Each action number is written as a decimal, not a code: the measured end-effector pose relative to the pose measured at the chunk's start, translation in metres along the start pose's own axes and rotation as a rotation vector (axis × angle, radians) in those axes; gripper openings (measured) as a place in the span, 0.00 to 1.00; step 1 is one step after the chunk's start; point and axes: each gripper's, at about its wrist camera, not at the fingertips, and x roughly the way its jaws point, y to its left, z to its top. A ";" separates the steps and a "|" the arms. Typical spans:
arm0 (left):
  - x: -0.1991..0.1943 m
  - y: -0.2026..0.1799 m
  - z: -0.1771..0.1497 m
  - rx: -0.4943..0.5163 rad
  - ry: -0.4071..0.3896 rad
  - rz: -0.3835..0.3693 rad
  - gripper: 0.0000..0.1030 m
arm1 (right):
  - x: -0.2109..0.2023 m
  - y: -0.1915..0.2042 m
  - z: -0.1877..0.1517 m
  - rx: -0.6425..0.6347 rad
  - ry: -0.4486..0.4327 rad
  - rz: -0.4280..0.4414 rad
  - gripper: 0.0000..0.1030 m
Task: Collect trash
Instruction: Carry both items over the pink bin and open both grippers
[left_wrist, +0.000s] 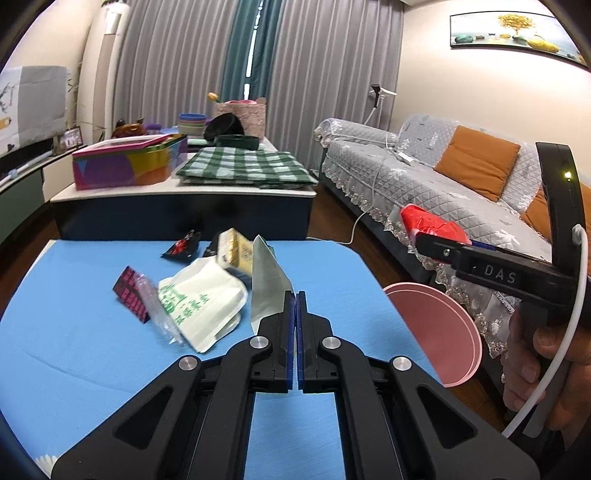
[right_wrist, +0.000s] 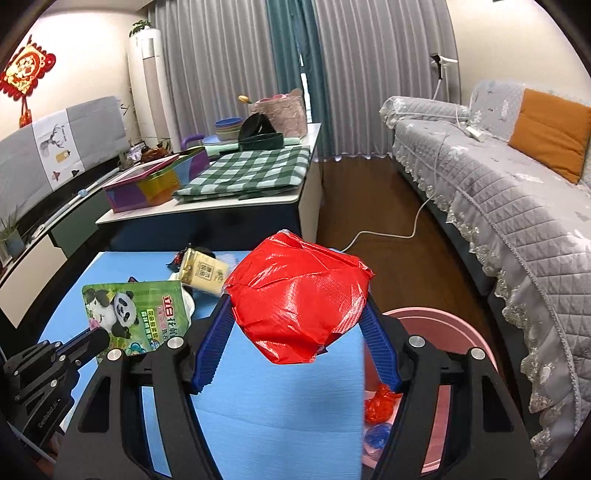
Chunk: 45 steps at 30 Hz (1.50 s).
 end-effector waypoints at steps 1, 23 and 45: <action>0.001 -0.003 0.001 0.003 -0.001 -0.003 0.01 | -0.001 -0.002 0.000 -0.003 -0.003 -0.008 0.66; 0.039 -0.095 0.027 0.083 -0.021 -0.131 0.01 | -0.015 -0.088 0.004 0.100 -0.046 -0.238 0.66; 0.100 -0.146 0.024 0.138 0.061 -0.223 0.01 | -0.006 -0.144 -0.008 0.213 0.004 -0.344 0.66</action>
